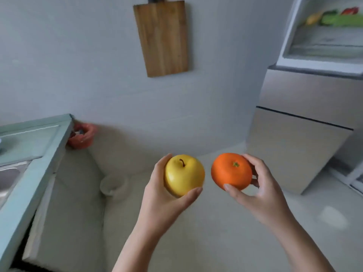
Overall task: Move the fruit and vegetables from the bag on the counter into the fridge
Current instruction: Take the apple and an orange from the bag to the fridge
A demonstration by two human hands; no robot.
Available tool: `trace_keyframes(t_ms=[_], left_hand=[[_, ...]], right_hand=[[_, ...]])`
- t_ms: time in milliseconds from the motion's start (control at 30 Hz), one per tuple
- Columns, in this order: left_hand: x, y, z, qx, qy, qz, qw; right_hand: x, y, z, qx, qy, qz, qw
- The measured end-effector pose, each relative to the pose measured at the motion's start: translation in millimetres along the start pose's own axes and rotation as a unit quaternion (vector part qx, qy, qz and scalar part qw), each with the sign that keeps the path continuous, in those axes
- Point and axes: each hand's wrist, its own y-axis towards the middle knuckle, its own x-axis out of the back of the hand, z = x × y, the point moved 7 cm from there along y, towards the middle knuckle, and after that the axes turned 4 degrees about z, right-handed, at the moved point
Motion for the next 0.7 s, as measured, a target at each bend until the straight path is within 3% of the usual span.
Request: trace_keyframes(t_ms=[300, 700], left_hand=[[-186, 63, -33, -0.038, -0.031, 0.177, 0.983], [-353, 177, -39, -0.08, -0.041, 0.326, 0.941]], right_hand=[[150, -7, -79, -0.084, -0.066, -0.146, 0.983], [250, 50, -165, -0.183, -0.117, -0.256, 0.942]])
